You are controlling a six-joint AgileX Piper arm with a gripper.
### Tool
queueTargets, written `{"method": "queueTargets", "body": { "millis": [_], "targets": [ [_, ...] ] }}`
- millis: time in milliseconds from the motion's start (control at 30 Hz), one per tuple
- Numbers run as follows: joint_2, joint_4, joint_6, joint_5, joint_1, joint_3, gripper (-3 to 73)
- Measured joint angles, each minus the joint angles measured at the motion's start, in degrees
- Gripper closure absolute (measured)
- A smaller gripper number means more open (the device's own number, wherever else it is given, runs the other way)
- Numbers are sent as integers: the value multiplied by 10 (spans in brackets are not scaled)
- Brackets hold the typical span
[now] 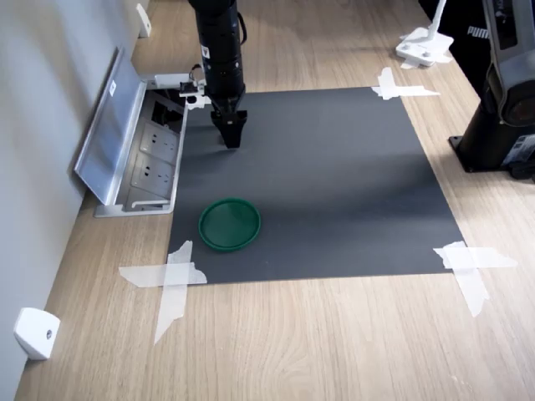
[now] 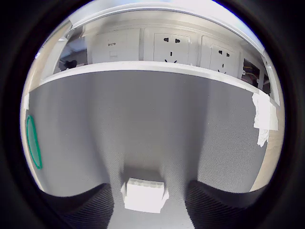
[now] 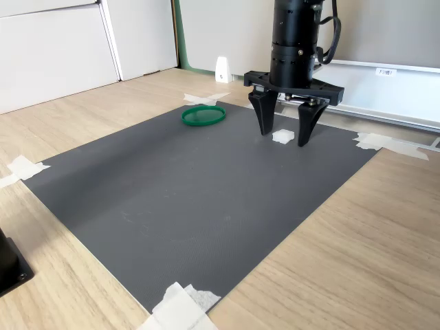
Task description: Grasp a white terminal and put it on the green lid.
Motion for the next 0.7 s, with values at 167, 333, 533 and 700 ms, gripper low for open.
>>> {"method": "queueTargets", "body": {
  "millis": [167,333,533,700],
  "targets": [
    [3,-5,-7,2,0,-2,313],
    [2,-3,-22,4,0,-2,368],
    [-29,-2,-48,15,8,-2,368],
    [-56,-13,-86,49,61,-26,368]
  ]
}}
